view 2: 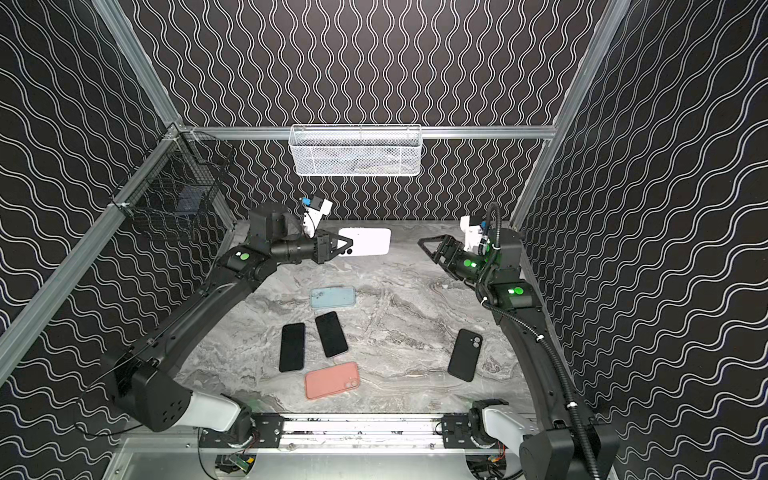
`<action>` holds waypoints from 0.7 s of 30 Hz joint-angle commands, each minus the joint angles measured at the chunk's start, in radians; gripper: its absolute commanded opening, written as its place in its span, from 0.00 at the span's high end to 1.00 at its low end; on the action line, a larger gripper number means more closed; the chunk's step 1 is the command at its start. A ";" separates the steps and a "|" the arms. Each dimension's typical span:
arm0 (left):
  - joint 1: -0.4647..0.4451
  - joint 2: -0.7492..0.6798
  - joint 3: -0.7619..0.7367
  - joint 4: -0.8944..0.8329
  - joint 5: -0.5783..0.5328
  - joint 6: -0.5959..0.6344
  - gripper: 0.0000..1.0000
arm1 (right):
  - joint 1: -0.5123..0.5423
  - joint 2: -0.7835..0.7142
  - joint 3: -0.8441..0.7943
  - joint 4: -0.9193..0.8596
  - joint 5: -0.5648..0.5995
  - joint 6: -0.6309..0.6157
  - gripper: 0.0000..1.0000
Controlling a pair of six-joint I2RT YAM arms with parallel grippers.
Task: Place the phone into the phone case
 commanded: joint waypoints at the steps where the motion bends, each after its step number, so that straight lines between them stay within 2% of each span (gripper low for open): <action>1: -0.013 -0.004 -0.031 0.008 -0.044 0.372 1.00 | -0.010 0.020 0.033 -0.120 -0.002 -0.021 0.13; 6: -0.021 -0.113 -0.246 0.347 -0.048 0.601 1.00 | -0.021 0.059 0.061 -0.118 -0.081 -0.008 0.12; 7: -0.022 -0.132 -0.277 0.400 -0.021 0.669 1.00 | -0.023 0.066 0.065 -0.110 -0.102 -0.002 0.12; 10: -0.043 -0.162 -0.321 0.457 0.012 0.840 1.00 | -0.026 0.092 0.078 -0.096 -0.185 0.022 0.11; 13: -0.069 -0.179 -0.344 0.445 0.075 1.034 1.00 | -0.027 0.130 0.075 -0.069 -0.301 0.073 0.11; 15: -0.102 -0.195 -0.378 0.456 0.070 1.165 1.00 | -0.026 0.155 0.061 -0.035 -0.377 0.118 0.11; 17: -0.138 -0.194 -0.393 0.490 0.020 1.208 1.00 | -0.026 0.175 0.048 -0.003 -0.430 0.162 0.12; 21: -0.177 -0.191 -0.386 0.501 -0.001 1.239 1.00 | -0.025 0.189 -0.018 0.137 -0.485 0.290 0.13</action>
